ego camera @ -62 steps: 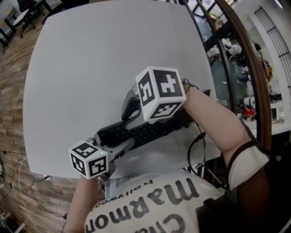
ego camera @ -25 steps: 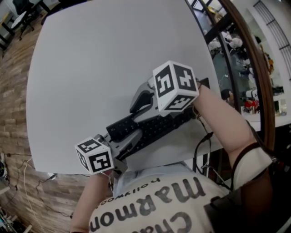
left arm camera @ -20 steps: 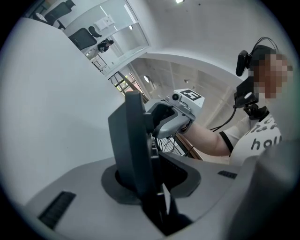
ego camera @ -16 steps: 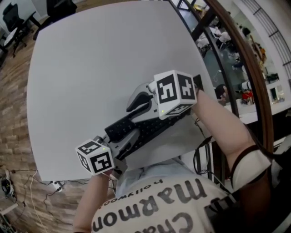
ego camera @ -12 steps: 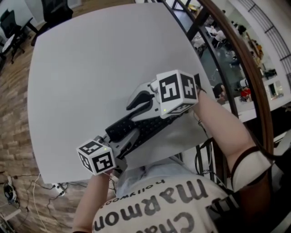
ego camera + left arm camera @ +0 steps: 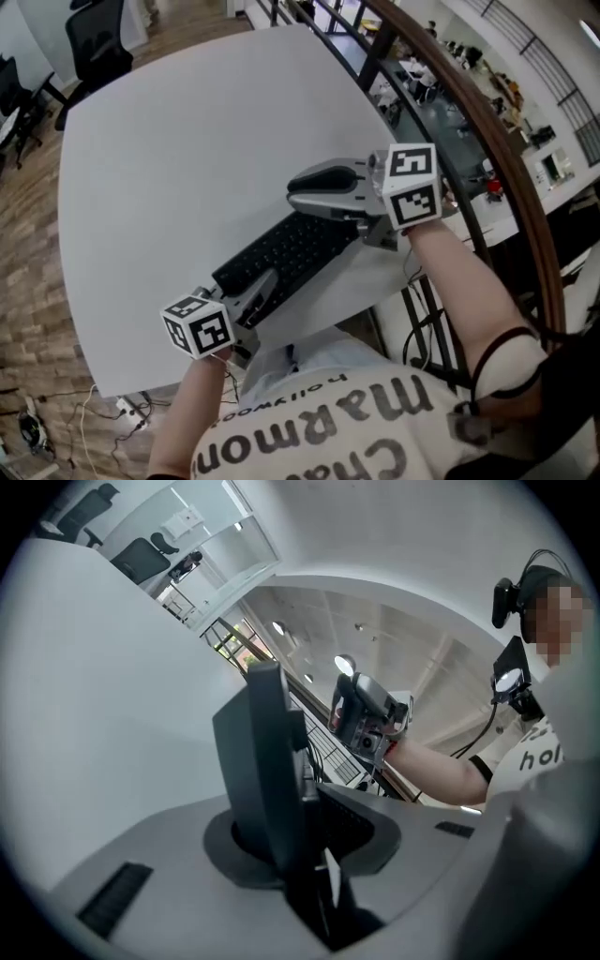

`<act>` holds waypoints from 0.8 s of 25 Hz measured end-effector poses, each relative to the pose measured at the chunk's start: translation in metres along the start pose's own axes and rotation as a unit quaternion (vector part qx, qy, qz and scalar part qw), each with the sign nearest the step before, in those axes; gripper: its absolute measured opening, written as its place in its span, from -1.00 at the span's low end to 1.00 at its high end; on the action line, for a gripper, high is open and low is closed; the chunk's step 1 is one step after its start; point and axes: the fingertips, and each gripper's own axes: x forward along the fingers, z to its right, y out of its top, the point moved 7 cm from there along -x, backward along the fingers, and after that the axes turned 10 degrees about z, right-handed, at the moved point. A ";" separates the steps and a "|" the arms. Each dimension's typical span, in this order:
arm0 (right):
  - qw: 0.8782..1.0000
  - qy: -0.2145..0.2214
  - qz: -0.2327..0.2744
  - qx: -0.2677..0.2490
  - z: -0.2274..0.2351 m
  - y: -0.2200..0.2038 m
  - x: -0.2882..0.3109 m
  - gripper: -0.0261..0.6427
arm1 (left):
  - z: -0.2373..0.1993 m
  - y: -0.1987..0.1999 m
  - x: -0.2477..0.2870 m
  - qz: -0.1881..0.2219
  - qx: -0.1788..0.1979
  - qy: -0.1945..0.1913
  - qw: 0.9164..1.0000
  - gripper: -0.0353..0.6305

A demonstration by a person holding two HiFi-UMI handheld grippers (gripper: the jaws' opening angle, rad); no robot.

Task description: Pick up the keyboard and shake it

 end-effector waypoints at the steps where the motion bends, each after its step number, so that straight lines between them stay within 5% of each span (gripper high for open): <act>1: 0.999 -0.017 0.035 0.023 0.001 0.002 -0.011 -0.64 | -0.001 0.001 -0.001 0.000 0.001 -0.001 1.000 -0.62; 4: 0.988 -0.089 0.108 0.060 0.008 0.000 -0.046 -0.71 | -0.002 0.001 0.000 0.002 0.002 -0.003 1.000 -0.61; 8: 0.975 -0.189 0.084 0.076 0.015 -0.032 -0.081 -0.74 | -0.004 0.000 -0.004 0.001 0.003 -0.001 1.000 -0.61; 20: 0.943 -0.311 0.059 0.102 0.006 -0.084 -0.130 -0.79 | -0.007 -0.002 -0.014 -0.009 0.025 -0.013 1.000 -0.61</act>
